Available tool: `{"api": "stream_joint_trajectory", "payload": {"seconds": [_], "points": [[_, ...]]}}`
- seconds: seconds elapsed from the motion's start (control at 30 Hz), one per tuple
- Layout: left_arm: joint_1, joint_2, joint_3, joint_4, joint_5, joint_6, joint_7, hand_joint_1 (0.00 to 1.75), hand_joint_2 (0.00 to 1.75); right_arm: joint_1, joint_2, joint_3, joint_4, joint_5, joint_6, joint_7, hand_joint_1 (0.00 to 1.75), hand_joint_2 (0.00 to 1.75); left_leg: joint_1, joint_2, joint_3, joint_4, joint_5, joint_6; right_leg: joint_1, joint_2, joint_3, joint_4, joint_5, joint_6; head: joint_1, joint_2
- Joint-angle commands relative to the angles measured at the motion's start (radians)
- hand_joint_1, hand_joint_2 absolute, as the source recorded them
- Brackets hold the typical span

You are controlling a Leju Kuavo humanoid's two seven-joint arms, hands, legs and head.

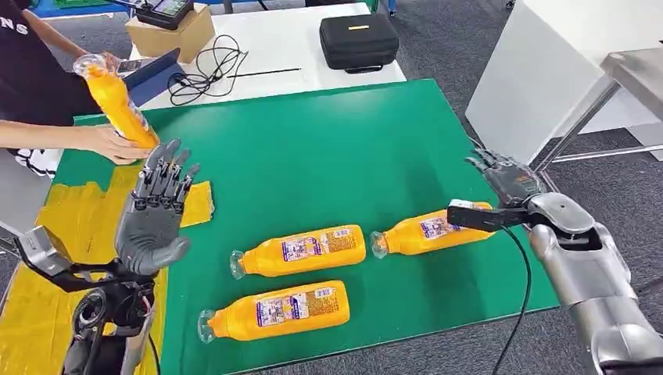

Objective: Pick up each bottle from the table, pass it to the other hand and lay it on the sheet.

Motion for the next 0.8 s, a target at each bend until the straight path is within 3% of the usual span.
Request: {"api": "stream_joint_trajectory", "payload": {"seconds": [0.03, 0.1, 0.37, 0.8], "points": [[-0.075, -0.02, 0.025, 0.164, -0.005, 0.05, 0.042, 0.0, 1.75, -0.021, 0.024, 0.013, 0.176, 0.043, -0.013, 0.019, 0.0, 1.75, 0.002, 0.001, 0.01, -0.001, -0.004, -0.003, 0.002, -0.002, 0.011, -0.002, -0.004, -0.002, 0.0, 0.0], [-0.076, -0.02, 0.024, 0.164, -0.005, 0.05, 0.042, 0.0, 1.75, -0.019, 0.024, 0.013, 0.178, 0.043, -0.013, 0.019, 0.0, 1.75, 0.001, 0.0, 0.004, -0.001, -0.001, -0.001, 0.001, -0.001, 0.004, -0.001, -0.001, -0.001, 0.0, 0.0], [-0.086, -0.02, 0.015, 0.175, 0.0, 0.053, 0.047, 0.0, 1.75, -0.017, 0.03, -0.004, 0.211, 0.041, 0.02, -0.019, 0.0, 1.75, 0.001, 0.0, 0.005, 0.0, -0.002, -0.001, 0.001, -0.001, 0.006, -0.002, -0.001, -0.001, 0.0, 0.0], [-0.118, -0.011, 0.014, 0.211, 0.012, 0.061, 0.057, 0.0, 1.75, 0.033, 0.026, 0.012, 0.173, 0.012, 0.09, -0.046, 0.0, 1.75, 0.002, 0.001, 0.013, -0.001, -0.002, -0.002, 0.002, -0.002, 0.014, -0.003, -0.001, -0.002, 0.0, 0.0]]}}
